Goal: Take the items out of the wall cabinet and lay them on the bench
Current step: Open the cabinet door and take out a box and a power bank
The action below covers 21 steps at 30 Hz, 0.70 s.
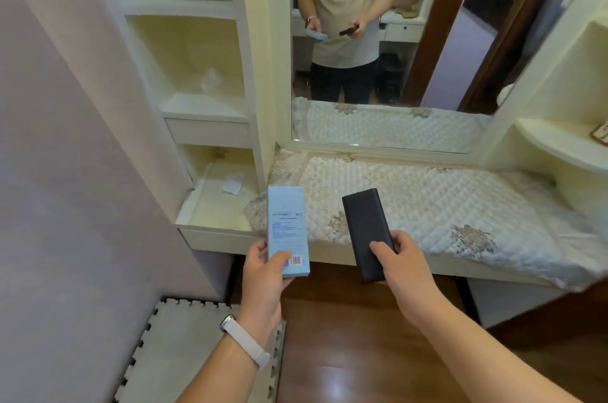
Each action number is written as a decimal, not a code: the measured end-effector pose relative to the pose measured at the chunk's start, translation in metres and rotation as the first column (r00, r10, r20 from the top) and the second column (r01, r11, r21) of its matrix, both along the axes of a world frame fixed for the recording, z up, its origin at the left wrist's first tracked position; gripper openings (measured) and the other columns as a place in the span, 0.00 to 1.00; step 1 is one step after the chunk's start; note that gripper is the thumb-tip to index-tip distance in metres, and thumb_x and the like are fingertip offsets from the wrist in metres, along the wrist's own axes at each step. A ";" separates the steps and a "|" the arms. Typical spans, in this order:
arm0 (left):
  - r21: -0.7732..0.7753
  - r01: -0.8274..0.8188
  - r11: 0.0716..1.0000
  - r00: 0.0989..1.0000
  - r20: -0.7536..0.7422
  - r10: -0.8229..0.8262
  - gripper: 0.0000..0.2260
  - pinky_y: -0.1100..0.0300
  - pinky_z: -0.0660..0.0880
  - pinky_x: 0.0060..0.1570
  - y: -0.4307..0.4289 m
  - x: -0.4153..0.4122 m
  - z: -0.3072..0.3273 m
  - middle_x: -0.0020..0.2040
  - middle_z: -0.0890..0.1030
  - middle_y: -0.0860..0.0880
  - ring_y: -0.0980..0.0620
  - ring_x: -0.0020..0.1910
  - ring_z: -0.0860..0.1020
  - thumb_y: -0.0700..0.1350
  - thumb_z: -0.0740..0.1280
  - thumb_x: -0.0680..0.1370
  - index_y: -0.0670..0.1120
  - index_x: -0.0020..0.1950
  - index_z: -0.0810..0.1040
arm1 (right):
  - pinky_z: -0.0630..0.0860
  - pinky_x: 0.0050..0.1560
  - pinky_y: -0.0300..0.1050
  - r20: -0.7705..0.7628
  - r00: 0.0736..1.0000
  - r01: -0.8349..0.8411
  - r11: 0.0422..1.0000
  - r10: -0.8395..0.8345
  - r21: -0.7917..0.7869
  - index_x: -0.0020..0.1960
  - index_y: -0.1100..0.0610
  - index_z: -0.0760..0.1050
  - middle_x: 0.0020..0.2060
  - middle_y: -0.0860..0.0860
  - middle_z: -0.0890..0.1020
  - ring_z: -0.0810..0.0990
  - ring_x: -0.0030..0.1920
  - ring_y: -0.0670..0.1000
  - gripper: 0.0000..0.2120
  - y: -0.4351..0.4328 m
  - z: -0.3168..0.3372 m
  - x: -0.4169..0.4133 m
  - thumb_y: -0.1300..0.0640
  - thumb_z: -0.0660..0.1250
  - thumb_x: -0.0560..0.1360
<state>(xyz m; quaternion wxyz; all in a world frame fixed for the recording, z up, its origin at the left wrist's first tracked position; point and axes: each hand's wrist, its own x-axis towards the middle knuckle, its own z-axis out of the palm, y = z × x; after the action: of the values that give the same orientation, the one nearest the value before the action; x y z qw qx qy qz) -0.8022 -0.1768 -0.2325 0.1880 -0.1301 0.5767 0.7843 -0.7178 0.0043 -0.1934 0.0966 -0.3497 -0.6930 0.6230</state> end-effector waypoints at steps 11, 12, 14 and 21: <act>-0.018 0.014 1.000 0.999 0.041 -0.013 0.14 0.50 0.77 0.42 0.069 -0.104 -0.018 0.54 0.82 0.44 0.46 0.46 0.82 0.34 0.64 0.77 0.44 0.61 0.72 | 0.75 0.39 0.45 0.011 1.000 0.025 0.999 -0.025 -0.019 0.57 0.54 0.72 0.49 0.51 0.80 0.80 0.47 0.52 0.07 0.079 -0.030 -0.104 0.55 0.64 0.80; -0.033 -0.003 0.999 0.999 0.043 0.005 0.14 0.49 0.78 0.43 0.076 -0.116 -0.020 0.55 0.82 0.43 0.46 0.47 0.82 0.33 0.64 0.77 0.43 0.62 0.71 | 0.75 0.39 0.45 0.006 1.000 0.007 1.000 -0.006 -0.029 0.57 0.54 0.72 0.49 0.51 0.80 0.80 0.47 0.52 0.07 0.089 -0.032 -0.116 0.56 0.64 0.79; -0.070 -0.038 0.997 0.998 0.052 0.042 0.15 0.49 0.78 0.45 0.092 -0.141 -0.021 0.56 0.81 0.43 0.46 0.49 0.82 0.34 0.64 0.77 0.42 0.63 0.71 | 0.79 0.40 0.49 0.009 1.000 -0.023 0.998 0.024 -0.060 0.56 0.54 0.72 0.48 0.52 0.80 0.81 0.46 0.53 0.06 0.110 -0.034 -0.143 0.56 0.64 0.79; -0.154 -0.078 0.985 0.991 0.093 0.093 0.16 0.52 0.77 0.41 0.158 -0.215 -0.021 0.55 0.81 0.42 0.45 0.48 0.81 0.34 0.65 0.77 0.43 0.63 0.71 | 0.80 0.46 0.56 0.067 0.989 -0.126 0.985 0.135 -0.120 0.53 0.54 0.71 0.48 0.53 0.79 0.81 0.46 0.54 0.04 0.176 -0.056 -0.224 0.56 0.64 0.79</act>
<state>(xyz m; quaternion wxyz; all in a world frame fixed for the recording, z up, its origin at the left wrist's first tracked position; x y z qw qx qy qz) -1.0168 -0.0187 -0.2533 0.1724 -0.2077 0.6179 0.7385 -0.9419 0.1808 -0.2496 0.0092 -0.3316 -0.6804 0.6535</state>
